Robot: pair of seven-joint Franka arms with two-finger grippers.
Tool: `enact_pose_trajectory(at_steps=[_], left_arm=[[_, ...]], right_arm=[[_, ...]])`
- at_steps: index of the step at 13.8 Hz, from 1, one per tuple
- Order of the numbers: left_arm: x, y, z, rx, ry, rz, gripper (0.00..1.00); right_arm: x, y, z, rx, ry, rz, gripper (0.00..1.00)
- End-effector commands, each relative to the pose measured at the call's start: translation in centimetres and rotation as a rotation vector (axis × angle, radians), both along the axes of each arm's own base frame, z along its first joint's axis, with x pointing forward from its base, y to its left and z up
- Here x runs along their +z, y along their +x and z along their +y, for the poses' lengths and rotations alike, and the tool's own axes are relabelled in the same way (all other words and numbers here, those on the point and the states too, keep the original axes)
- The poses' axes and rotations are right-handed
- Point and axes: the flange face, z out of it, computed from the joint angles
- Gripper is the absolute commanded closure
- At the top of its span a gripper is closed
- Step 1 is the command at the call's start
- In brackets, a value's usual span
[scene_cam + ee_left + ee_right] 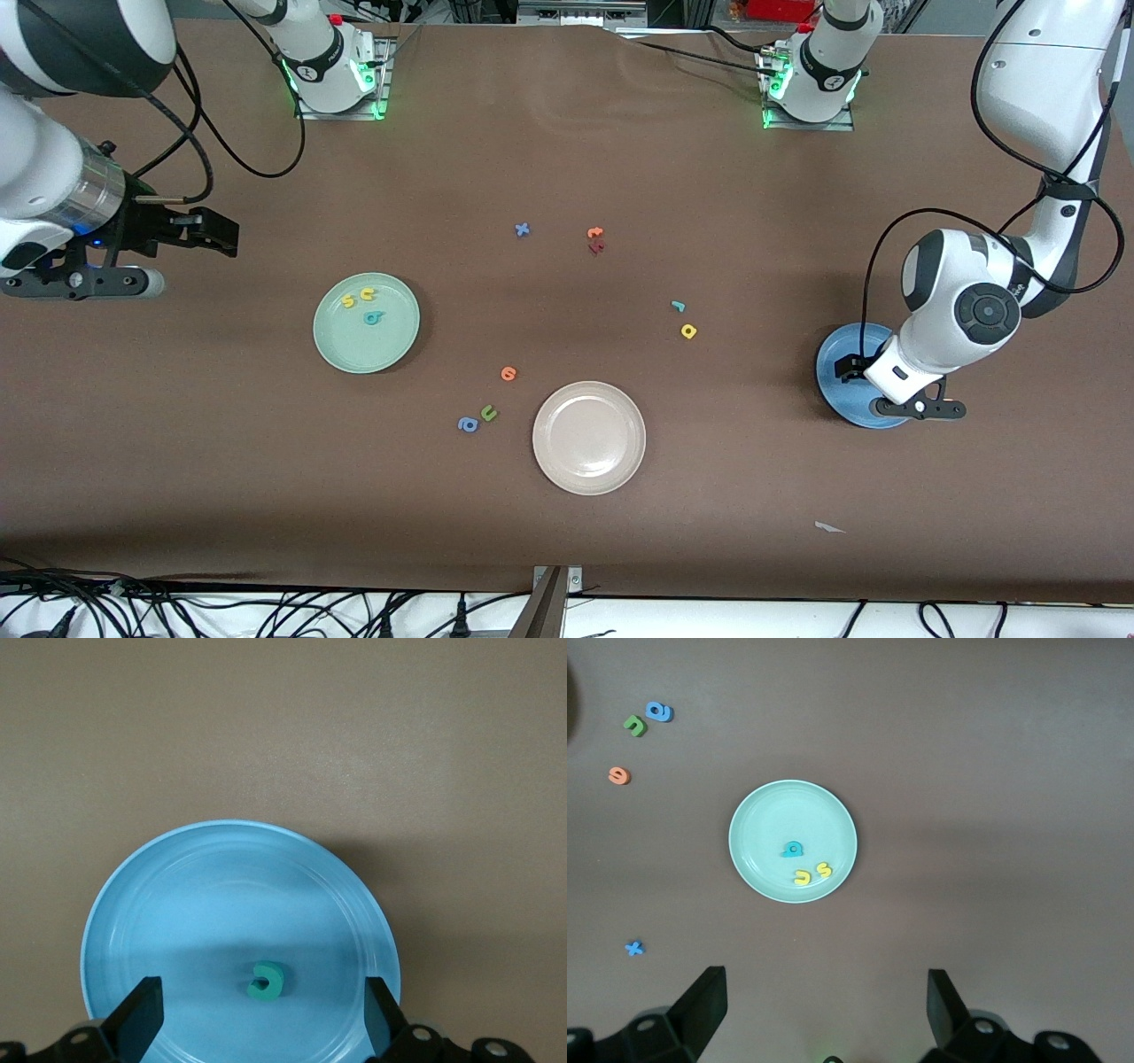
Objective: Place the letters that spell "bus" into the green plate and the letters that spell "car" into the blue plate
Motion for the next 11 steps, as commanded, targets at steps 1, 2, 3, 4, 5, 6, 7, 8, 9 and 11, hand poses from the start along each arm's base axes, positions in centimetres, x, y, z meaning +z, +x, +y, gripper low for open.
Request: enact_pose_trajectory(at_steps=[1,2,3,4,5,6,7,8,9,11], left_arm=[[0.4,0.3,0.2,-0.020,0.021,-0.002,0.00],[0.4,0.3,0.2,-0.020,0.021,-0.002,0.00],[0.4,0.3,0.2,-0.020,0.021,-0.002,0.00],[0.4,0.3,0.2,-0.020,0.021,-0.002,0.00],[0.4,0.4,0.2,-0.020,0.021,-0.003,0.00],[0.4,0.3,0.2,-0.021,0.022,-0.002,0.00],[0.4,0.3,0.2,-0.020,0.021,-0.002,0.00],[0.4,0.4,0.2,-0.020,0.021,-0.003,0.00],[0.4,0.3,0.2,-0.020,0.021,-0.002,0.00],[0.4,0.3,0.2,-0.020,0.021,-0.002,0.00]], right_arm=[[0.5,-0.8,-1.9,-0.017,0.035,-0.004,0.00],[0.6,-1.0,-3.0,-0.031,0.046,-0.008,0.00],[0.3,-1.2,-3.1,-0.028,0.060,-0.006,0.00],[0.5,-1.2,-4.0,-0.033,0.074,-0.013,0.00],[0.5,-1.5,-4.1,-0.025,0.076,-0.018,0.00],[0.7,-1.8,-4.7,-0.028,0.057,-0.030,0.00],[1.2,-2.7,-5.5,-0.038,0.057,-0.044,0.00],[1.3,-4.1,-6.3,-0.048,0.062,-0.058,0.00],[1.2,-5.1,-5.9,-0.034,0.054,-0.084,0.00],[1.3,-5.4,-6.9,-0.043,0.038,-0.093,0.00]])
